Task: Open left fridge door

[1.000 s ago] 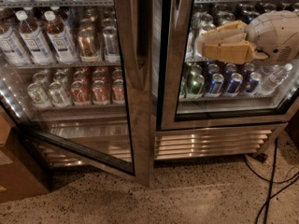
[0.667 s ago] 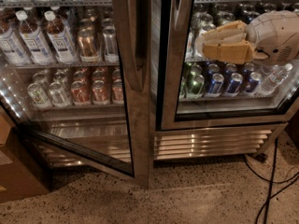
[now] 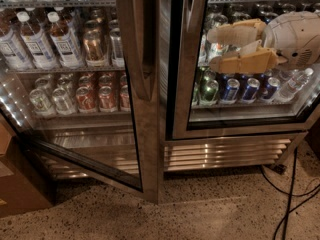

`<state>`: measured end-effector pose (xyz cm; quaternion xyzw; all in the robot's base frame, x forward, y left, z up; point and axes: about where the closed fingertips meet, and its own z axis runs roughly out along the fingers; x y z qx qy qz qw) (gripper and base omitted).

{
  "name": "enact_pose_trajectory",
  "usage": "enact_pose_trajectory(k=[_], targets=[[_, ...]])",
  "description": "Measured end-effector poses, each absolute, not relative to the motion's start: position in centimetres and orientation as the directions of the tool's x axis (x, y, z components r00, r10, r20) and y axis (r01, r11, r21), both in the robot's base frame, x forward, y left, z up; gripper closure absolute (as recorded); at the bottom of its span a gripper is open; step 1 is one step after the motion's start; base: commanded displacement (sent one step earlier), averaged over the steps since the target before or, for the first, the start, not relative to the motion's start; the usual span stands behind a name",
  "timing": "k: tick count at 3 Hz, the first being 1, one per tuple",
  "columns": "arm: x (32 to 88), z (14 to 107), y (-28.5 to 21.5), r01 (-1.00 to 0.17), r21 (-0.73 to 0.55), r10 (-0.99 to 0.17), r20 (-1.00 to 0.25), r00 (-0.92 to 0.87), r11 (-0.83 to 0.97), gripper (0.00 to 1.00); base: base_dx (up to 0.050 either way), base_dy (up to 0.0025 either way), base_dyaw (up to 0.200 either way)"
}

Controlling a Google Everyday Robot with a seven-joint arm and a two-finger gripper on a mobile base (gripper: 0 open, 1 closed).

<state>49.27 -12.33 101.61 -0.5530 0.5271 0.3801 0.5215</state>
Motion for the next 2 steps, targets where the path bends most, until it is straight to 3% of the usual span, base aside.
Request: enact_pose_trajectory(k=[1,2], targets=[[49.27,101.65,-12.17,-0.979,-0.177,-0.186,-0.970,0.157,0.097,0.00,0.000,0.00000,0.000],[49.27,101.65,-12.17,-0.979,-0.177,-0.186,-0.970,0.157,0.097,0.00,0.000,0.00000,0.000]])
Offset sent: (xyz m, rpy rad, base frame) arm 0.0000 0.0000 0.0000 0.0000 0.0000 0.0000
